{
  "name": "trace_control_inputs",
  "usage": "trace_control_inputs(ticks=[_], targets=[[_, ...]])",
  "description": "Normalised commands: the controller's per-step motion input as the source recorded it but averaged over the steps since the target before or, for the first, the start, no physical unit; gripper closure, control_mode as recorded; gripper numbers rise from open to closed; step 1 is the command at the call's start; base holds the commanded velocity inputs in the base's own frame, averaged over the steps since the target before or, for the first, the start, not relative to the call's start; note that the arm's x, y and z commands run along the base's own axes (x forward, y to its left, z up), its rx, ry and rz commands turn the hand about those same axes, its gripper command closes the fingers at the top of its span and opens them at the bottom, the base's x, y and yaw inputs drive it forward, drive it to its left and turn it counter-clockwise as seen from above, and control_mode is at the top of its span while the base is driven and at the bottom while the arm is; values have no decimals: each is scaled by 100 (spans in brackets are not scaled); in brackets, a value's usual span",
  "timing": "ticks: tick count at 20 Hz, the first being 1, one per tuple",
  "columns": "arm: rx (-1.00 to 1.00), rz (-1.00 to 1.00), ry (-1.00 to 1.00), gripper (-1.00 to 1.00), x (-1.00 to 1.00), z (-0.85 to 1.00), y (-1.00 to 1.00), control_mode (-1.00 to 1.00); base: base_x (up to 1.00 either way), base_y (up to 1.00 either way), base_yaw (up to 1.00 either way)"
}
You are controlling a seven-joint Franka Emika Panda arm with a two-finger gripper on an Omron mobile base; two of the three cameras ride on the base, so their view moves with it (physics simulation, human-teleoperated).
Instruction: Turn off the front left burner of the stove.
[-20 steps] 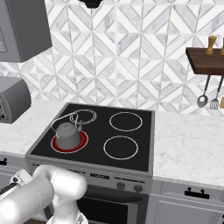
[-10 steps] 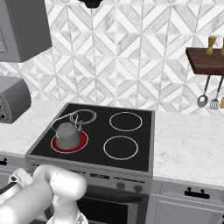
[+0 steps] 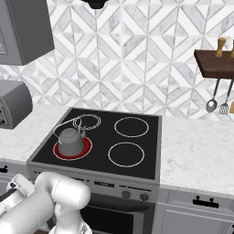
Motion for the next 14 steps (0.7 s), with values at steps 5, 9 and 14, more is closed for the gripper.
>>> trace_control_inputs(ticks=[5, 9, 14], targets=[[0, 0, 0, -100, 11, 0, 0, -100, 0, 0, 0], [0, 0, 0, -100, 0, 0, -5, -100, 0, 0, 0], [0, 1, -1, -100, 3, 2, 3, -100, 0, 0, 0]])
